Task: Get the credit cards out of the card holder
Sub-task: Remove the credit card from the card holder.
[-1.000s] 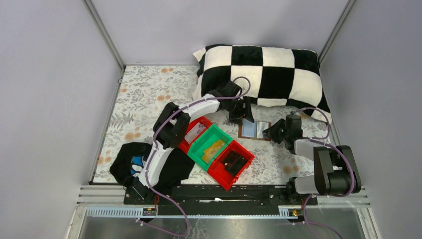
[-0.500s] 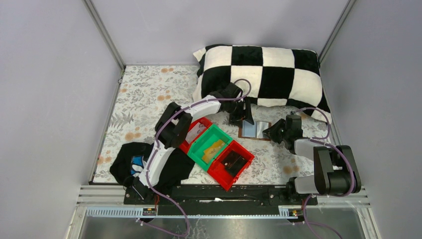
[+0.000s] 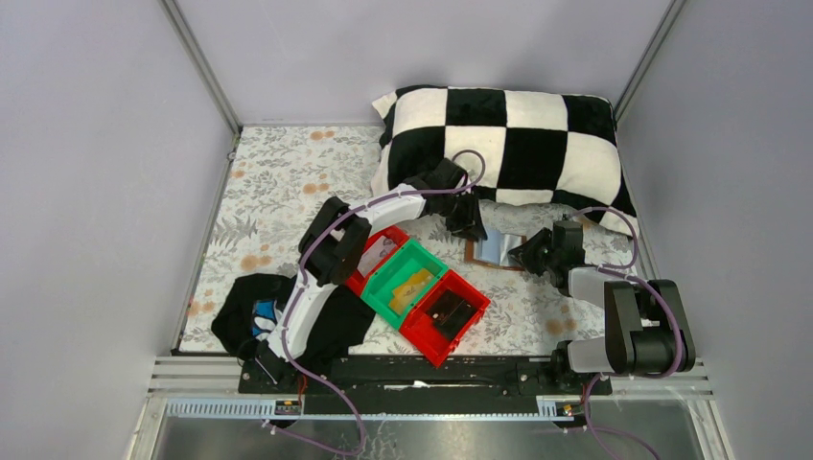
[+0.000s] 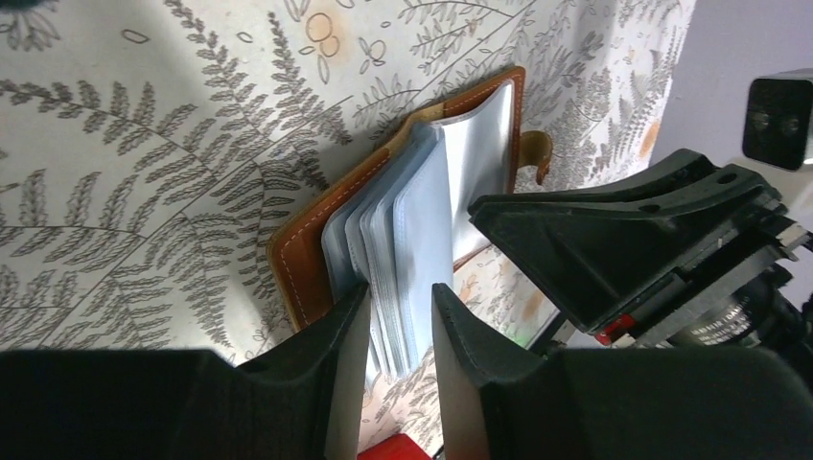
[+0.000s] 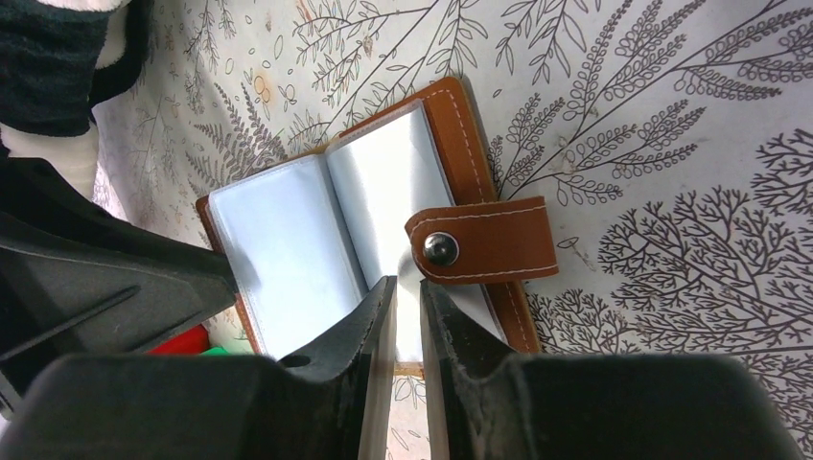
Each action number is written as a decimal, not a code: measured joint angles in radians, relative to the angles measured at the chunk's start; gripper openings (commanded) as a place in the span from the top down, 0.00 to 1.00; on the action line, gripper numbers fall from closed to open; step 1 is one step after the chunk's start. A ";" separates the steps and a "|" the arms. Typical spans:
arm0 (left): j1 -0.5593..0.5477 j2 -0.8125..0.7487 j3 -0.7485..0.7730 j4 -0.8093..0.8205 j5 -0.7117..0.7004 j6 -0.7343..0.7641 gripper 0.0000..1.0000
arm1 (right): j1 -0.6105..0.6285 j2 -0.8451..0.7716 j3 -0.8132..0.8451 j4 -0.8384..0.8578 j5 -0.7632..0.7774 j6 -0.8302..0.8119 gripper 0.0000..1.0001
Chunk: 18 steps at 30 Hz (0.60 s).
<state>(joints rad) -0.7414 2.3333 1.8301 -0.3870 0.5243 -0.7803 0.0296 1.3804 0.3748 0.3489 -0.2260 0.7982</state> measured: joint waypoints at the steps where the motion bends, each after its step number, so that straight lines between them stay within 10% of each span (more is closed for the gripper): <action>1: 0.000 0.000 0.000 0.006 0.007 -0.004 0.66 | 0.000 0.000 0.000 0.000 0.000 0.000 0.77; 18: -0.074 0.000 0.010 0.154 0.170 -0.087 0.61 | 0.000 -0.011 0.000 -0.016 0.000 0.000 0.75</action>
<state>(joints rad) -0.8154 2.3333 1.8397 -0.2333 0.6941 -0.8677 0.0296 1.3697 0.3748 0.3332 -0.2260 0.7982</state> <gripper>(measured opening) 0.390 0.236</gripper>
